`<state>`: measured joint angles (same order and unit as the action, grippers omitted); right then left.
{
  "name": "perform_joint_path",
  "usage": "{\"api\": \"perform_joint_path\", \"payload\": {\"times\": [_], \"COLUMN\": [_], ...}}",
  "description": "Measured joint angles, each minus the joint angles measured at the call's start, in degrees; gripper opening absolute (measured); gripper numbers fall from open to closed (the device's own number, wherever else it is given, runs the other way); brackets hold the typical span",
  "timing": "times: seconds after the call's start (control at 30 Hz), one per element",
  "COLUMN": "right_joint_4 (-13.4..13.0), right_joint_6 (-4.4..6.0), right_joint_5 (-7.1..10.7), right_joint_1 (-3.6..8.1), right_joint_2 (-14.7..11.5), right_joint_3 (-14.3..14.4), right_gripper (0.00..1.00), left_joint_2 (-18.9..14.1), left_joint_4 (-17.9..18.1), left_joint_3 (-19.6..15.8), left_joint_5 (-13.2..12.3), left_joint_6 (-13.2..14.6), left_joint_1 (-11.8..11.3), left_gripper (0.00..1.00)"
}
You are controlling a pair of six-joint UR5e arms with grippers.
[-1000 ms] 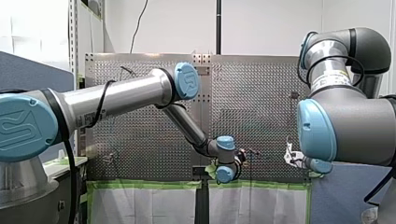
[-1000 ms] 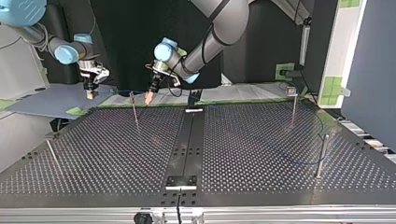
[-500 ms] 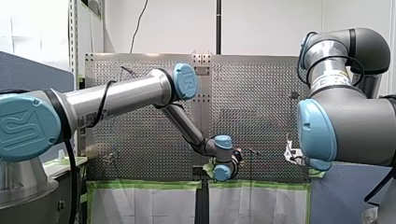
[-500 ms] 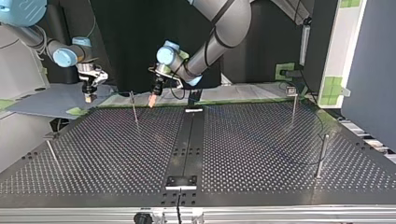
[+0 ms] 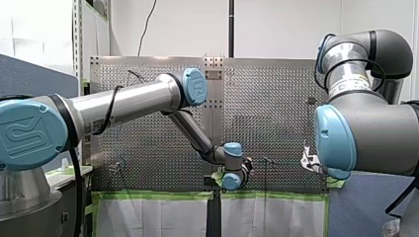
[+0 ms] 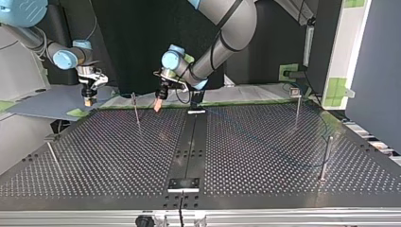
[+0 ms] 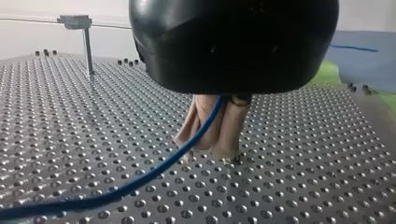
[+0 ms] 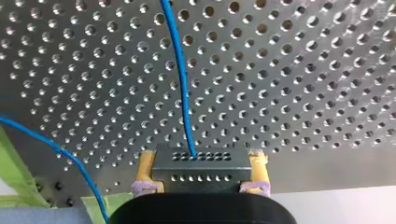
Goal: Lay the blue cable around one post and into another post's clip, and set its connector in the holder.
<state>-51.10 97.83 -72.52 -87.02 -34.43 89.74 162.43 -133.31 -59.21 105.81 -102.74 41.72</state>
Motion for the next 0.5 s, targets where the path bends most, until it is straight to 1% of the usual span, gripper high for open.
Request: {"api": "perform_joint_path", "payload": {"times": [0.23, 0.5], "right_joint_4": [-0.4, -0.6], "right_joint_6": [0.26, 0.28], "right_joint_5": [0.00, -0.10], "right_joint_1": [-0.11, -0.12], "right_joint_2": [0.1, 0.2], "right_joint_3": [-0.2, -0.2], "right_gripper": [0.00, 0.00], "left_joint_2": [0.0, 0.0], "left_joint_4": [-1.2, -1.2], "left_joint_3": [-0.4, -1.1], "left_joint_5": [-0.2, -0.5], "left_joint_6": [1.1, 1.6], "left_joint_1": [0.0, -0.1], "left_gripper": [0.00, 0.00]}}
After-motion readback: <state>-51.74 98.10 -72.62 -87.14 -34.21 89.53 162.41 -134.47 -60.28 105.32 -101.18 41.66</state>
